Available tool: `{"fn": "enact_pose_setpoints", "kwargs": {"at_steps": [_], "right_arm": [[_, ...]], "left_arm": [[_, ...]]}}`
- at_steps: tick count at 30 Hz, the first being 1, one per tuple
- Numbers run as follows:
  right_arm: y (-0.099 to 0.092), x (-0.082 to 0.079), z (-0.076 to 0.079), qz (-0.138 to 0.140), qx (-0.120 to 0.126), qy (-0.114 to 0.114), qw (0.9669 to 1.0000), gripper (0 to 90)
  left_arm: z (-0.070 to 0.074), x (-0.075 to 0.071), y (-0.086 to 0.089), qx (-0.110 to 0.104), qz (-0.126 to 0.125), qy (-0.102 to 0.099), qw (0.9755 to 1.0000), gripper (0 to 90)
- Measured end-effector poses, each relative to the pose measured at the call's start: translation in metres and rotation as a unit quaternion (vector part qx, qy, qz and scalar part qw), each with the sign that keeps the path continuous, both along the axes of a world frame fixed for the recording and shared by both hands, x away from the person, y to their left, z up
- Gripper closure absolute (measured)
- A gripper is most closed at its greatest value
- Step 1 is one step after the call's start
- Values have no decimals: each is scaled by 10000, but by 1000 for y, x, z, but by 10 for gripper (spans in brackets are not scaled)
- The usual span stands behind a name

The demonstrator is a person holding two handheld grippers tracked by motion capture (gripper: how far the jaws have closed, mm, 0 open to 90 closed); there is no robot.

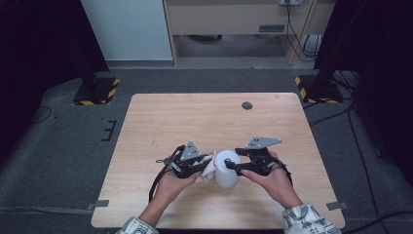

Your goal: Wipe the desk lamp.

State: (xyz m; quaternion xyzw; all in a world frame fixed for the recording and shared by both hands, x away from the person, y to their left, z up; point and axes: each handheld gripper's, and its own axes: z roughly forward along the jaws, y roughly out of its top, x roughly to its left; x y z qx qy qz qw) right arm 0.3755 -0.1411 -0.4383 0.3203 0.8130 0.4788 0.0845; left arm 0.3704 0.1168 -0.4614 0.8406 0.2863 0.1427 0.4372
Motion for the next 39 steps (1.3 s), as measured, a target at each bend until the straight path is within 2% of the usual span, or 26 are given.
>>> {"fn": "enact_pose_setpoints", "kwargs": {"at_steps": [5, 11, 18, 22, 26, 31, 39], "right_arm": [[0, 0, 0, -3, -6, -1, 10000, 321], [1, 1, 0, 2, -23, -9, 10000, 321], [2, 1, 2, 24, -55, -34, 10000, 297], [1, -3, 7, -17, 173, -183, 9997, 165], [-2, -9, 8, 25, 59, -308, 9995, 79], [1, -16, -2, 237, -151, -301, 9992, 59], [8, -16, -13, 278, -350, -289, 9986, 41]], "left_arm": [[-15, 2, -3, 183, 10, 104, 9998, 734], [-25, 5, -6, 321, 0, 135, 9994, 734], [-31, 6, -5, 295, 1, 196, 9994, 734], [-30, 6, -4, 292, -6, 199, 9994, 734], [-29, 6, -2, 249, -7, 197, 9995, 734], [-24, 6, 2, 134, 1, 177, 9998, 734], [-2, 5, 7, -73, 30, 23, 10000, 734]]}}
